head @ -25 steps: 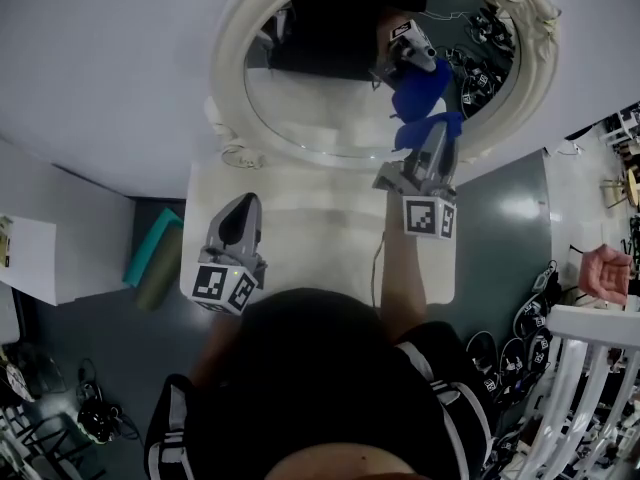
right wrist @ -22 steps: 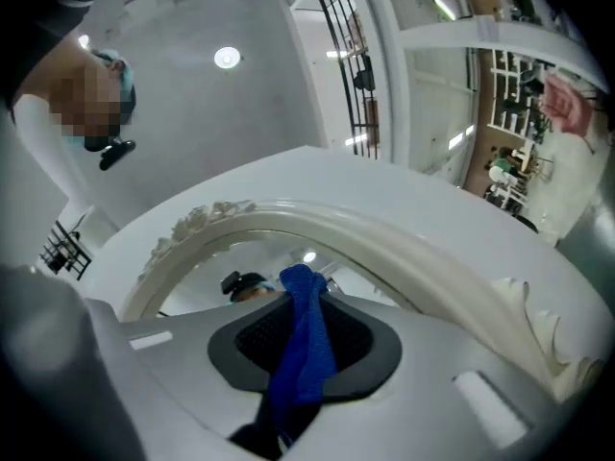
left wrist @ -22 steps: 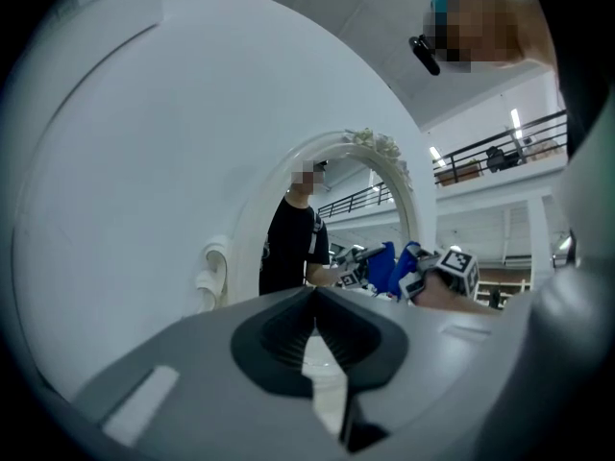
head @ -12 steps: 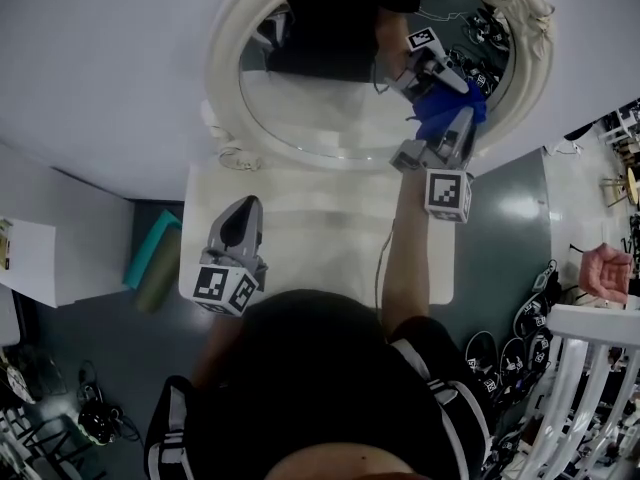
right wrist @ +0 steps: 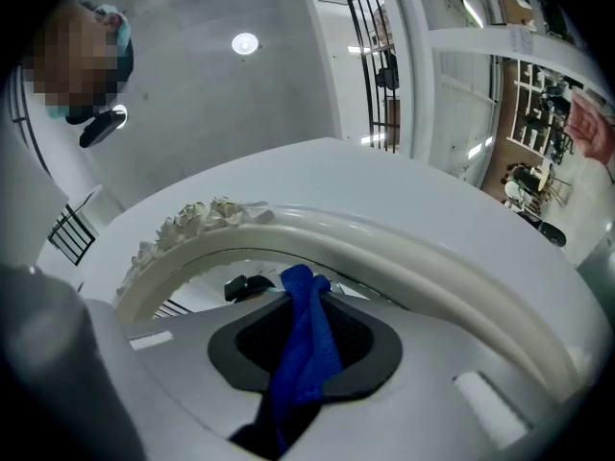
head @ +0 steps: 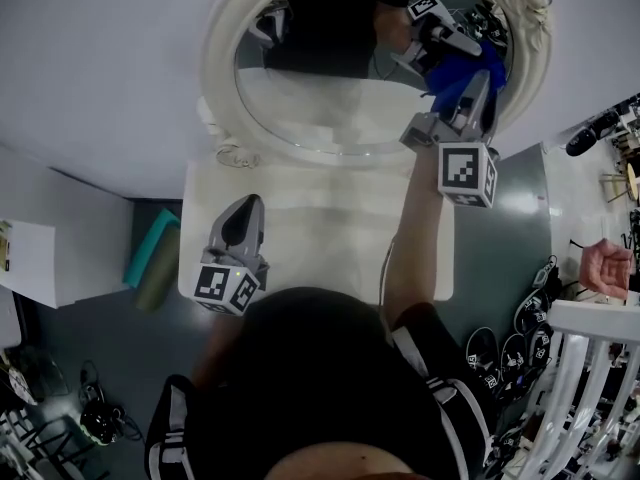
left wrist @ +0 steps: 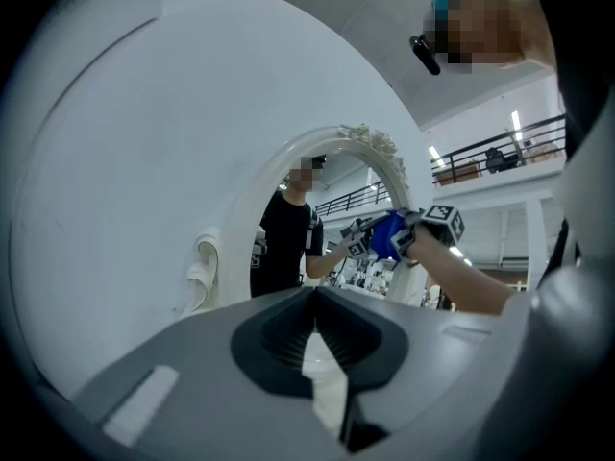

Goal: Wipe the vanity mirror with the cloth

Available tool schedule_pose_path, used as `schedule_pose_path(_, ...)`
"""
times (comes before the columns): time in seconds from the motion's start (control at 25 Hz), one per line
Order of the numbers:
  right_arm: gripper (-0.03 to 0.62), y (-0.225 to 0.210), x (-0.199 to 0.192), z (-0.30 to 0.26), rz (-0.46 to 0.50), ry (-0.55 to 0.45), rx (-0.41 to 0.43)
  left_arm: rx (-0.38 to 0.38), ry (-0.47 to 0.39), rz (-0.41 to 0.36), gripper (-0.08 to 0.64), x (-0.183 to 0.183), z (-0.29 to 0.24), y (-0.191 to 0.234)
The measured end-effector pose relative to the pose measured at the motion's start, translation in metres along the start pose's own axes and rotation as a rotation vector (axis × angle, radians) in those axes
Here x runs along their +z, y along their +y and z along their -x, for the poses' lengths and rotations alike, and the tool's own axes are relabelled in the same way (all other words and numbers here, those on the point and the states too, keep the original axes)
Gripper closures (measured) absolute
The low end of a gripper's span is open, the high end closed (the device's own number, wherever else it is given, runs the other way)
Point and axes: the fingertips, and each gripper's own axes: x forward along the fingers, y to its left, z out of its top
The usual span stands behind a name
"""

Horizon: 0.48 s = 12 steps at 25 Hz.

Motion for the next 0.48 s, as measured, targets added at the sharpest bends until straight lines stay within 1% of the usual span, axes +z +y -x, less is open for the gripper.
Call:
schedule_pose_path(0.08, 0.534, 0.008, 0.006, -0.006, 0.035, 0.007, 0.025, 0.001, -0.003, -0.002, 0.549, 0.002, 0.0, 0.0)
schedule_pose_path(0.2, 0.534, 0.029, 0.013, -0.015, 0.125, 0.031, 0.085, -0.003, -0.009, -0.009, 0.549, 0.005, 0.0, 0.0)
schedule_pose_path(0.48, 0.534, 0.097, 0.021, -0.033, 0.457, 0.063, 0.242, -0.011, -0.014, -0.007, 0.549, 0.009, -0.003, -0.003)
